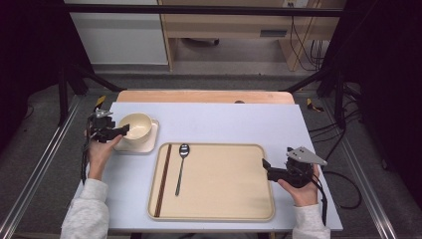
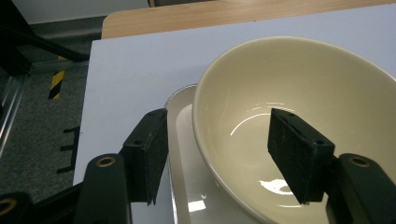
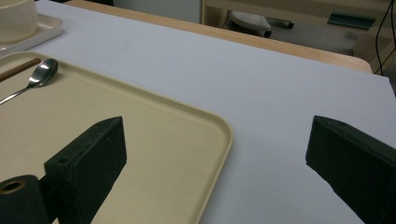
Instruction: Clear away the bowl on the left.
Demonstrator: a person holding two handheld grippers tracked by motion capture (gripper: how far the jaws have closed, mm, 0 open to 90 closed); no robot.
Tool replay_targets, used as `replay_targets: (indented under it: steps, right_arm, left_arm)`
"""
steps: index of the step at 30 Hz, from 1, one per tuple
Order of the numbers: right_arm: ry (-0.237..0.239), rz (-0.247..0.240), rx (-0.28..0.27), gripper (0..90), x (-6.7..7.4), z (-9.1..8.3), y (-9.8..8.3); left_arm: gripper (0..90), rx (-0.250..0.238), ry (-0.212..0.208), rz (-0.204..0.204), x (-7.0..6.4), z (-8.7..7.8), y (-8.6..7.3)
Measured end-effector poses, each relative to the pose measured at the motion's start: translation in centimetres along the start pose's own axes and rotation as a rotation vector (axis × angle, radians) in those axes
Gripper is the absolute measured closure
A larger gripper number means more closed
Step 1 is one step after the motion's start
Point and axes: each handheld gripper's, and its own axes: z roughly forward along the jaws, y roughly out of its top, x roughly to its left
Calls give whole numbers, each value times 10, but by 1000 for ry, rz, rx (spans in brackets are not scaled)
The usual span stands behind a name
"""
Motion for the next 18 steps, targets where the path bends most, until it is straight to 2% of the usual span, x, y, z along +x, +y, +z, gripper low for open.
replay_targets:
  steps: [10, 15, 18]
  right_arm:
    - [-1, -2, 1, 55, 0, 1, -1]
    - [2, 0, 6, 55, 0, 1, -1]
    - [4, 0, 6, 55, 0, 1, -1]
  left_arm:
    - [539, 68, -15, -21, 1, 10, 0]
    - [611, 104, -11, -46, 3, 14, -2]
    - [666, 108, -28, -65, 3, 15, -3]
